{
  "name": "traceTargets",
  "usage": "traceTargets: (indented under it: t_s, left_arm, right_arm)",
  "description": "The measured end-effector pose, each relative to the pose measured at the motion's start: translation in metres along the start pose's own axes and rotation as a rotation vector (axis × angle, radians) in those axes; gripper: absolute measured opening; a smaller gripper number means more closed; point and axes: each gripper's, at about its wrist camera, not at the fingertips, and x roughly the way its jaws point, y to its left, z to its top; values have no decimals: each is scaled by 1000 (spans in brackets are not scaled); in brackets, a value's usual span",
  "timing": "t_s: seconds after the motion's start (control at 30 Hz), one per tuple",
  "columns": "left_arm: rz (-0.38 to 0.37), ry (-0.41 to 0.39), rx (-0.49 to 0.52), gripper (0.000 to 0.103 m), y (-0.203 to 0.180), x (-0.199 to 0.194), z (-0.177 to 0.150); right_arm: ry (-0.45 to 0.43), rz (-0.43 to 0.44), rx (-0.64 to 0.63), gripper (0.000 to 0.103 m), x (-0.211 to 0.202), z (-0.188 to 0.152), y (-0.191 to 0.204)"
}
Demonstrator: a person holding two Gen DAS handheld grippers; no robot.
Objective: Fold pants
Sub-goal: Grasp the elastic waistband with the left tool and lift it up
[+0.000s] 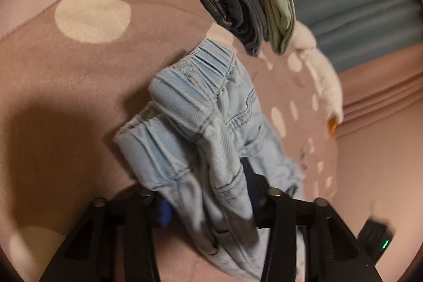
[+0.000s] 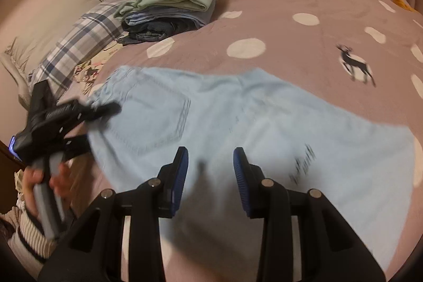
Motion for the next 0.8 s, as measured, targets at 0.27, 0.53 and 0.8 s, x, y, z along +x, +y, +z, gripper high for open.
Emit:
traceTargets:
  t_s: [0.27,0.53,0.8]
  left_arm:
    - [51,-4,93,34,-5,0,-5]
    - [74,3,133,34,-13,3,-2]
    - [132,-12,218,29,-36,0,-4]
  right_arm:
    - [80,-80,23,6,60,38,4]
    - [159,-70,-22,9,46,23,24]
    - [205,-57,-122,9,24,-35,62]
